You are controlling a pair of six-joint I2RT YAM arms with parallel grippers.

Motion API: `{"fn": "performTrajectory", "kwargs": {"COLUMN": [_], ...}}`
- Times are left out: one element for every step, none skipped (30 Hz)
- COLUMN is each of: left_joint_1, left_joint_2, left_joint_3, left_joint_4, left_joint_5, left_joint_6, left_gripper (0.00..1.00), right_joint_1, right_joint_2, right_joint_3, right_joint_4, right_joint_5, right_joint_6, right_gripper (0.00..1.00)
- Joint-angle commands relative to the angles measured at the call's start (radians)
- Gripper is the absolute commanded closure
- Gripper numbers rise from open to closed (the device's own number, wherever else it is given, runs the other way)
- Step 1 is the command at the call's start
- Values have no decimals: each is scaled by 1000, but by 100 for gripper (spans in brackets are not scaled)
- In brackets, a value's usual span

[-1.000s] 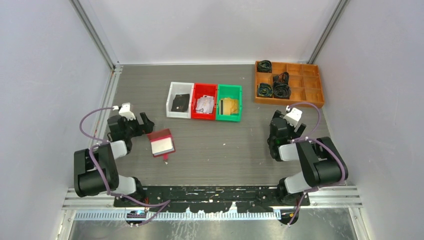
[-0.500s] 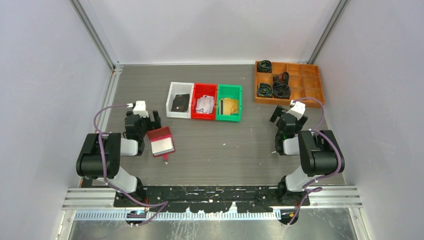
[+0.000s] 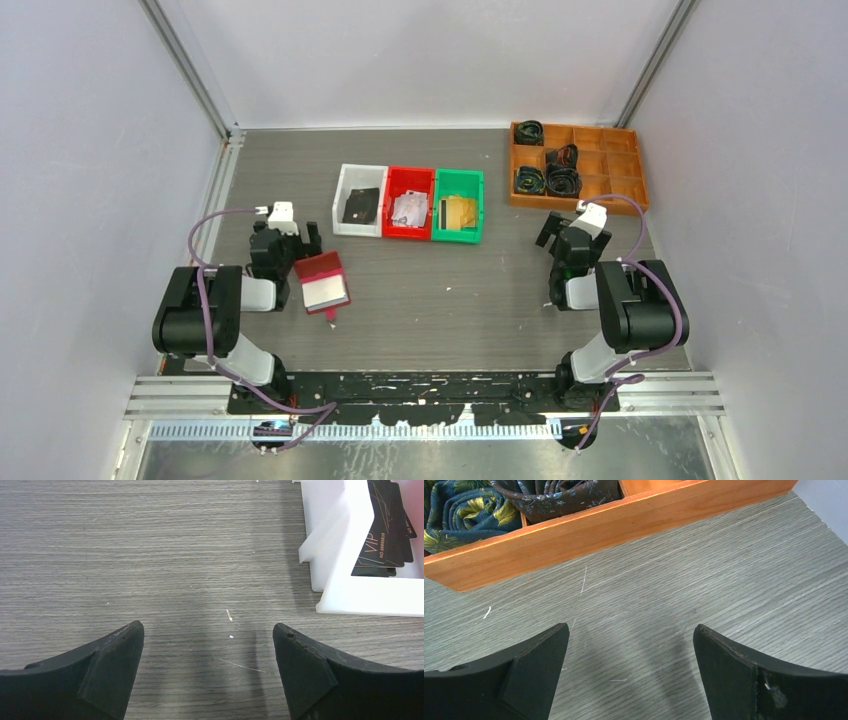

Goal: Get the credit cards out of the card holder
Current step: Reset both arms

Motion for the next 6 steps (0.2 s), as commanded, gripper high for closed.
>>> {"fn": "performTrajectory", "kwargs": {"left_joint_1": [1,1,1,1,1,1], "left_joint_2": [-7,-6,-5,-5,-9,-12], "left_joint_3": [33,35,37,36,35,28], "left_joint_4": [50,47,44,43,43,47], "left_joint_5": [3,3,1,2,2,3], "left_joint_6": [17,18,19,19,19,17], "left_gripper": [0,1,0,0,0,0], "right_joint_1": [2,2,1,2,2,1], "right_joint_2": [-23,-22,-22,-22,-23,-22], "right_joint_3": [13,13,13,13,13,13], "right_joint_4": [41,41,41,41,41,41], "right_joint_5": [-1,-1,-1,-1,-1,-1], "right_joint_6": [10,10,10,10,10,10], "right_gripper": [1,1,0,1,1,1]}}
